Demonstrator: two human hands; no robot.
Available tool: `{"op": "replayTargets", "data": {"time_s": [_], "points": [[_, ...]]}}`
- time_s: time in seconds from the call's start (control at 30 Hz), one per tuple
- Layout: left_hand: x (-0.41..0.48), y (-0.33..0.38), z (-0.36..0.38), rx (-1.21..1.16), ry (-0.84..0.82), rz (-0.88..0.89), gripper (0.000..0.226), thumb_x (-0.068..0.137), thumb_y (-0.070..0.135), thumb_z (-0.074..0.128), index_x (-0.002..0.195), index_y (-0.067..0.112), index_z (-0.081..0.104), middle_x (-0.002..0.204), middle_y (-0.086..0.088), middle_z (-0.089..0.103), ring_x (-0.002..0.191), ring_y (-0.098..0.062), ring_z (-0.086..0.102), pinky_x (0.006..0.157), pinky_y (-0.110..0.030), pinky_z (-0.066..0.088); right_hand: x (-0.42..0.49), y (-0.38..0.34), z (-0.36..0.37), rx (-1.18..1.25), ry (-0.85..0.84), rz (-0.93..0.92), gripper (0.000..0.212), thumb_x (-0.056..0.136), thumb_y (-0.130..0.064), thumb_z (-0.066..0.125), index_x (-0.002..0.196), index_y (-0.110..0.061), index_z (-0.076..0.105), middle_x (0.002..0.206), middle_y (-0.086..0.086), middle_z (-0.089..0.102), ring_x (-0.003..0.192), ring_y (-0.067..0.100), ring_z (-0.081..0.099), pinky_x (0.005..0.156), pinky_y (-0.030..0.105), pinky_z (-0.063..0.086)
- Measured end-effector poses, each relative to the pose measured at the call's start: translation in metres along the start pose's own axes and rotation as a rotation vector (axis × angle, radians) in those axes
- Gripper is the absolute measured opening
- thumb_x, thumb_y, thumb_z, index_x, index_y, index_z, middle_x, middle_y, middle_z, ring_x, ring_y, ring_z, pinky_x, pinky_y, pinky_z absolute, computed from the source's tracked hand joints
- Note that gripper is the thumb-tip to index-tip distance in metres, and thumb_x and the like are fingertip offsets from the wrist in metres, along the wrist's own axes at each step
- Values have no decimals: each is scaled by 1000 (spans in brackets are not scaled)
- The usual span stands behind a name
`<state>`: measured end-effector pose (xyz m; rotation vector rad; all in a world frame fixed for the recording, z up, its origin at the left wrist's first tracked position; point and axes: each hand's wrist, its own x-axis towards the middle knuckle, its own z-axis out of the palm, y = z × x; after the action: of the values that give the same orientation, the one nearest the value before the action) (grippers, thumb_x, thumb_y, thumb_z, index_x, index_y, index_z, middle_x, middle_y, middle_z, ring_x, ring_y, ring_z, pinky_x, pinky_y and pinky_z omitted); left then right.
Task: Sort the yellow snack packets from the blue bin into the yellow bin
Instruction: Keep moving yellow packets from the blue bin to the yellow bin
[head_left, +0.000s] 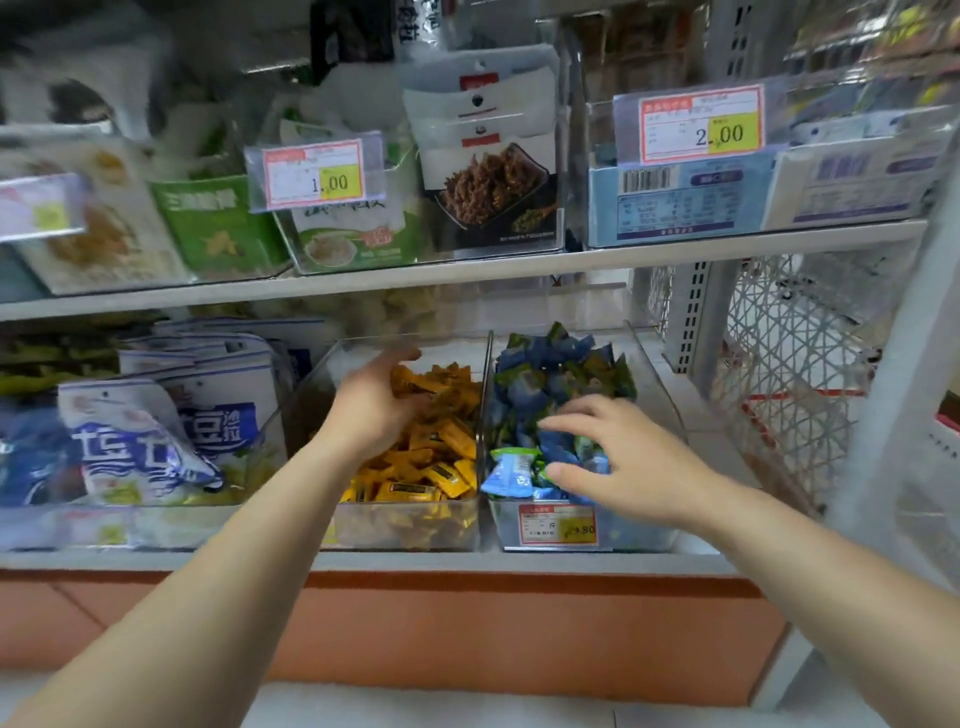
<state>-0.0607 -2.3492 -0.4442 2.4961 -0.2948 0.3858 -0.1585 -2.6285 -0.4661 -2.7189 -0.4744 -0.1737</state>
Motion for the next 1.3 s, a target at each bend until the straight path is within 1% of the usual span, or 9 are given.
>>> {"op": "replayTargets", "data": {"time_s": [0.1, 0.2, 0.4, 0.47, 0.63, 0.87, 1.0, 1.1, 1.3], "points": [[-8, -1, -5, 187, -122, -14, 75, 85, 36, 75, 150, 21, 39, 146, -8, 51, 129, -28, 51, 100, -33, 42, -6, 0, 11, -194, -77, -33, 60, 90, -71, 35, 143, -44, 42, 153, -9, 33, 137, 16, 33, 108, 40, 35], [-40, 25, 4, 129, -29, 94, 50, 90, 38, 67, 136, 24, 56, 133, 2, 62, 121, -17, 57, 99, -30, 44, -4, 6, 10, -326, 38, -35, 45, 95, -63, 36, 132, -44, 53, 143, -10, 43, 126, 15, 43, 97, 37, 39], [-99, 64, 51, 367, -125, 599, 49, 93, 56, 45, 133, 32, 58, 140, 11, 56, 131, -10, 47, 115, -38, 30, 6, 29, 1, -519, 130, 37, 41, 92, -65, 41, 119, -42, 61, 120, -15, 60, 113, 17, 52, 97, 39, 36], [-100, 65, 61, 438, -178, 594, 54, 95, 58, 42, 140, 29, 52, 147, 7, 50, 137, -14, 43, 119, -39, 24, 10, 36, -5, -534, 142, 52, 40, 90, -65, 46, 118, -41, 62, 116, -14, 65, 111, 18, 55, 96, 38, 36], [-97, 69, 75, 476, -162, 569, 55, 97, 53, 41, 139, 20, 54, 145, -3, 54, 136, -22, 46, 111, -36, 38, 20, 47, -17, -484, 113, 55, 38, 93, -57, 51, 121, -35, 64, 96, 2, 72, 90, 25, 64, 80, 36, 52], [-78, 82, 98, 502, -341, 535, 74, 95, 68, 26, 157, 29, 19, 166, 1, 15, 152, -25, 12, 122, -53, 10, 42, 52, -17, -352, -22, 88, 38, 91, -35, 61, 129, -42, 59, 133, -8, 59, 114, 22, 57, 92, 36, 49], [-74, 82, 104, 541, -287, 508, 73, 88, 71, 22, 146, 30, 42, 156, 2, 38, 143, -24, 30, 119, -53, 16, 51, 54, -23, -435, -194, 112, 47, 90, -40, 54, 137, -45, 49, 137, -10, 59, 117, 21, 58, 88, 27, 43], [-74, 81, 105, 536, -215, 488, 79, 83, 74, 18, 137, 28, 52, 142, 3, 53, 133, -22, 42, 117, -48, 22, 55, 50, -27, -436, -287, 112, 48, 79, -41, 51, 127, -40, 56, 120, -6, 64, 101, 19, 58, 81, 29, 41], [-79, 76, 108, 500, -198, 527, 76, 87, 72, 15, 136, 28, 53, 142, 4, 53, 133, -22, 40, 117, -47, 21, 56, 47, -31, -435, -397, 187, 34, 75, -45, 53, 109, -39, 61, 94, -9, 65, 86, 17, 58, 77, 28, 47]]}}
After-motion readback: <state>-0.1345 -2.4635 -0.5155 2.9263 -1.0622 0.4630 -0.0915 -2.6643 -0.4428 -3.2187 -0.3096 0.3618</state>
